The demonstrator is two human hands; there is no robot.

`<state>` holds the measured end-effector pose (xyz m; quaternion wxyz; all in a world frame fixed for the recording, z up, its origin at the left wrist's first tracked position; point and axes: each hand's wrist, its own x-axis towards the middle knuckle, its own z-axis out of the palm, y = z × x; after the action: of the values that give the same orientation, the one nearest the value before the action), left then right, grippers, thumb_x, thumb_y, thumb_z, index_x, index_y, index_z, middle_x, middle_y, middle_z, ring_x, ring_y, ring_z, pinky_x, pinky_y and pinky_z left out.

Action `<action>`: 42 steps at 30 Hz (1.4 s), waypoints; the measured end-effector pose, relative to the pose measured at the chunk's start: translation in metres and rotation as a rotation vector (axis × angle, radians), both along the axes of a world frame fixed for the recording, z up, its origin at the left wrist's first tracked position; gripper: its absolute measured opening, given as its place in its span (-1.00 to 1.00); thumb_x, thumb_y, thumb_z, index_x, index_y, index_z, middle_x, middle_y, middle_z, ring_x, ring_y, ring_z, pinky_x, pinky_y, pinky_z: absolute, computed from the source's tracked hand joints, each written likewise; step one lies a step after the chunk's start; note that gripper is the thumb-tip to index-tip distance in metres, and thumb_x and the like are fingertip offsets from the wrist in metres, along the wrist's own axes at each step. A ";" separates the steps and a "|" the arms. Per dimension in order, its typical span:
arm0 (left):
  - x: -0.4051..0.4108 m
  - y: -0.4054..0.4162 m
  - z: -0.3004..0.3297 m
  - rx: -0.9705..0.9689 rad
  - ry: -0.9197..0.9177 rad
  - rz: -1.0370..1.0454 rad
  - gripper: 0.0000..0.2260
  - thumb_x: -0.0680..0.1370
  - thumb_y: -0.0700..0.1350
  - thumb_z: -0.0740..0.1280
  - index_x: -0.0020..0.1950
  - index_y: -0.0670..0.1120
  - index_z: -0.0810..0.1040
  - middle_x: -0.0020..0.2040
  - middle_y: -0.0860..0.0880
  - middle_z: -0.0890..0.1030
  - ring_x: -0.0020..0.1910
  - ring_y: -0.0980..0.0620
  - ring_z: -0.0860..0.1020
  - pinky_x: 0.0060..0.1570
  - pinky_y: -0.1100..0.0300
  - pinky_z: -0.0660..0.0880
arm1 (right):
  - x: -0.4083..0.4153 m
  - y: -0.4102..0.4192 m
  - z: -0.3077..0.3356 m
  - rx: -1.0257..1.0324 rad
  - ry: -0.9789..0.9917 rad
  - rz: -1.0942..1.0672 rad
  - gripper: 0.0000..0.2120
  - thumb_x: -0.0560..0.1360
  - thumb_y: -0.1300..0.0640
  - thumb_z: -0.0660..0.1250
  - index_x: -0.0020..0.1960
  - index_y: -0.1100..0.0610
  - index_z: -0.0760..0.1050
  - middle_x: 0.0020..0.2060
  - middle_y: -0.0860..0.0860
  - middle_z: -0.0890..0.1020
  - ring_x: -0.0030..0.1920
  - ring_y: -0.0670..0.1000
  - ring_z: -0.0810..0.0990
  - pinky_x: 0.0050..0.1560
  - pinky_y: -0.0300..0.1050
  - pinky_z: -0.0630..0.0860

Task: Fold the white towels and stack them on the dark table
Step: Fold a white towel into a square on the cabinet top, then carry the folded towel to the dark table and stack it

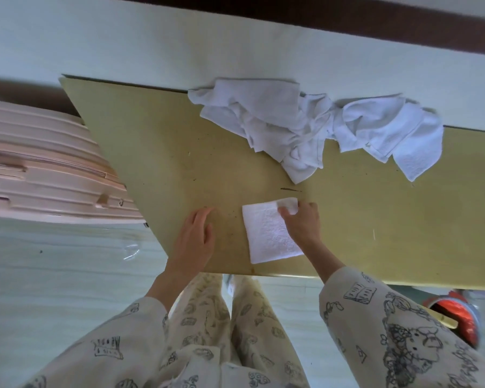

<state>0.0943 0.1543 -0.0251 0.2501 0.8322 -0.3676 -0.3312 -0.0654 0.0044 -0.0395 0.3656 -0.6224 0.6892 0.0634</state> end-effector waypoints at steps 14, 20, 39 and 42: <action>0.003 0.074 0.082 -0.185 -0.020 0.402 -0.73 0.56 -0.32 0.20 0.21 -0.16 0.52 0.12 -0.06 0.56 0.02 0.06 0.52 0.11 0.21 0.44 | 0.035 0.028 0.095 -0.038 -0.396 0.559 -0.89 0.53 0.10 0.26 -0.05 0.15 0.45 -0.21 -0.01 0.53 -0.21 -0.01 0.48 -0.30 -0.24 0.34; -0.063 0.177 0.114 -0.157 -0.009 0.762 -0.76 0.57 -0.25 0.20 0.20 -0.11 0.53 0.13 -0.01 0.58 -0.01 0.11 0.52 0.00 0.45 0.37 | 0.064 0.100 0.138 -0.056 -0.480 0.968 -0.86 0.50 0.09 0.30 -0.10 0.17 0.47 -0.22 0.04 0.54 -0.19 0.05 0.48 -0.22 -0.15 0.32; -0.305 0.634 0.167 -0.093 -0.153 1.651 -0.80 0.55 -0.23 0.25 0.12 -0.07 0.57 -0.02 0.06 0.59 -0.05 0.10 0.58 -0.04 0.42 0.43 | 0.033 0.623 0.210 0.311 -0.690 2.013 -0.91 0.45 0.14 0.38 -0.15 0.07 0.46 -0.29 -0.14 0.52 -0.22 -0.09 0.48 -0.21 -0.33 0.36; -0.334 0.708 0.171 -0.052 -0.188 1.742 -0.81 0.56 -0.22 0.24 0.10 -0.05 0.57 -0.06 0.08 0.59 -0.07 0.08 0.58 -0.11 0.46 0.40 | 0.016 0.702 0.210 0.365 -0.714 2.059 -0.91 0.44 0.15 0.39 -0.16 0.07 0.47 -0.32 -0.16 0.52 -0.27 -0.14 0.46 -0.23 -0.38 0.35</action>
<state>-0.2399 0.8627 0.1454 0.4017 0.8349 0.3722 0.0560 -0.0493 0.7067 0.1704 0.4023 -0.8177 -0.3231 0.2550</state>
